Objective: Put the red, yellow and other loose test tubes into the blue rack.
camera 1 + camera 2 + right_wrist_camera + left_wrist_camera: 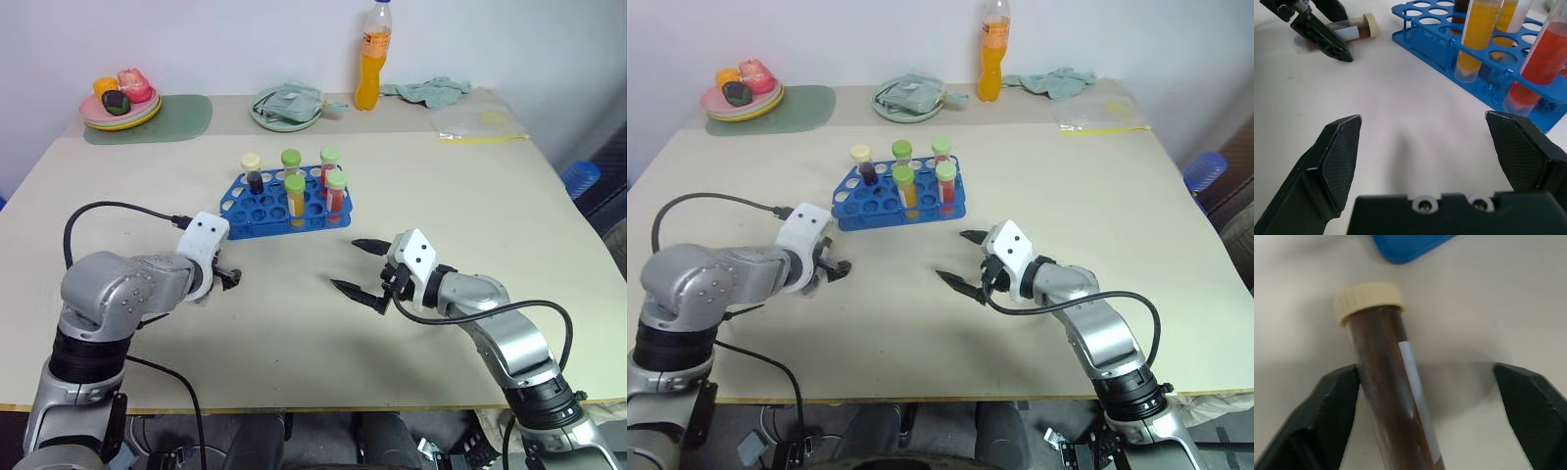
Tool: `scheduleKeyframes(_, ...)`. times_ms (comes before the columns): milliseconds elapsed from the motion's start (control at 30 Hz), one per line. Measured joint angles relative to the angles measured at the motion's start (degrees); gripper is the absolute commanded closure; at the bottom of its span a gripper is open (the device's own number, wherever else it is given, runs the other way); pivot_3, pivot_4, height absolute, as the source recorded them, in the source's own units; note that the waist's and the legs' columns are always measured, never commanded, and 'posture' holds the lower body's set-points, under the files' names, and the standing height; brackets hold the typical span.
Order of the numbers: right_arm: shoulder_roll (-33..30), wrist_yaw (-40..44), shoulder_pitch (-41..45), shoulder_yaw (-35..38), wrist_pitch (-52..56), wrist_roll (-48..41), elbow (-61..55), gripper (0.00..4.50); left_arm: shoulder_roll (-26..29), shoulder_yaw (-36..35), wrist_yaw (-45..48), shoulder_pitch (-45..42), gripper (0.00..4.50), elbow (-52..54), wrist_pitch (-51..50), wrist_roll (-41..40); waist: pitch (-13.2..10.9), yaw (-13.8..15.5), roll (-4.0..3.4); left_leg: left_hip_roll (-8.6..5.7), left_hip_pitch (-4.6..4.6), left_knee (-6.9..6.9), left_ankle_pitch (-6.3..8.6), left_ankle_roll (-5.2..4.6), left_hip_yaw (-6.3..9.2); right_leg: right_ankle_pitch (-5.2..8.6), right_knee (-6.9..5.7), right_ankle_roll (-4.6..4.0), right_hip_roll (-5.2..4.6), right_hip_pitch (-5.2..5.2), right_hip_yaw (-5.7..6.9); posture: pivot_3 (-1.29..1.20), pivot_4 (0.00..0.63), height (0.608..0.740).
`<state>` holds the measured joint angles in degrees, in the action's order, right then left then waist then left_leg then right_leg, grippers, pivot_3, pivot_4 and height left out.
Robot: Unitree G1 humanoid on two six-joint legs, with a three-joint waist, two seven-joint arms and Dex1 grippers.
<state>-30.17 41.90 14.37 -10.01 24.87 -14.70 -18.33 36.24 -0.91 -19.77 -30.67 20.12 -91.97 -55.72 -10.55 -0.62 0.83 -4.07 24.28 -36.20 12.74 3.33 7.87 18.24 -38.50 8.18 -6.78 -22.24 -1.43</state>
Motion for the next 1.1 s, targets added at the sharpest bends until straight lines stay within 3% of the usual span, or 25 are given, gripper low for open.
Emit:
scheduleKeyframes(133, 0.00, -0.21, -0.58, -0.33, 0.01, 0.03, -0.45, 0.00, 0.36, -0.25, -11.11, -1.28, 3.36, -3.94, -0.02, -12.50, 0.01, -0.35, 0.00, 0.02, -0.03, 0.01, -0.01, 0.02, -0.03, 0.00, -0.05, 0.00, 0.02, -0.05, -0.04, 0.00, 0.150, 0.740)
scheduleKeyframes(200, -0.01, -0.39, -0.72, -0.34, 0.01, 0.03, -0.66, 0.00, -0.31, -0.68, -16.36, -1.81, 3.36, -4.76, -0.06, -13.94, 0.01, -0.58, 0.00, 0.02, -0.04, 0.02, -0.03, 0.05, -0.05, 0.00, -0.13, -0.01, 0.05, -0.09, -0.06, 0.00, 0.150, 0.740)
scheduleKeyframes(300, -0.01, -0.45, -0.69, -0.35, 0.01, 0.07, -0.67, 0.00, -0.94, -2.65, -21.13, -3.51, 3.36, -2.97, 0.26, -8.00, -0.02, -0.47, 0.04, 0.01, 0.05, 0.00, -0.06, 0.10, -0.07, 0.00, -0.17, -0.01, 0.07, -0.19, -0.07, 0.00, 0.150, 0.740)
scheduleKeyframes(500, -0.01, -0.05, -0.40, -0.41, -0.11, 0.11, -0.53, 0.00, 3.25, -1.51, -16.44, -2.95, 3.36, 7.01, 12.61, 8.52, 0.00, -0.34, 0.03, 0.01, 0.05, 0.04, -0.08, 0.13, -0.24, 0.00, -0.12, -0.01, 0.05, -0.20, -0.10, 0.00, 0.150, 0.740)
scheduleKeyframes(633, 0.32, 0.07, 0.11, -0.49, -0.29, 0.52, -0.01, 0.00, 3.94, 4.50, -10.03, 1.47, 3.36, 8.18, 34.40, 25.04, -0.01, -0.07, 0.03, 0.00, 0.07, 0.04, -0.08, 0.13, -0.37, -0.01, 0.01, -0.02, 0.05, -0.13, -0.09, 0.00, 0.150, 0.740)
scheduleKeyframes(767, 2.11, -0.02, 1.23, -1.15, -0.57, 0.99, 0.40, 0.00, -3.28, 10.65, -0.89, 6.36, 3.36, 5.26, 61.30, 37.24, 0.02, 0.16, 0.04, -0.02, 0.08, 0.05, -0.07, 0.12, -0.36, -0.02, 0.21, -0.02, 0.01, -0.04, -0.07, 0.00, 0.150, 0.740)
scheduleKeyframes(900, 2.39, -0.41, 1.49, -1.47, -0.56, 1.22, 0.42, 0.00, -10.34, 13.31, 3.82, 9.89, 3.36, -6.25, 83.12, 47.31, 0.02, -0.25, 0.03, 0.01, 0.07, 0.11, -0.06, 0.11, -0.36, -0.02, 0.18, -0.02, 0.02, -0.10, -0.05, 0.00, 0.150, 0.740)
scheduleKeyframes(1100, 2.42, -1.31, 0.86, -1.43, -0.52, 1.50, 0.36, 0.00, -17.63, 12.14, 8.17, 10.01, 3.36, -18.03, 97.64, 52.03, 0.02, -0.08, 0.04, -0.02, 0.08, 0.05, -0.02, 0.04, -0.34, -0.02, 0.18, 0.00, 0.02, -0.06, -0.02, 0.00, 0.150, 0.740)
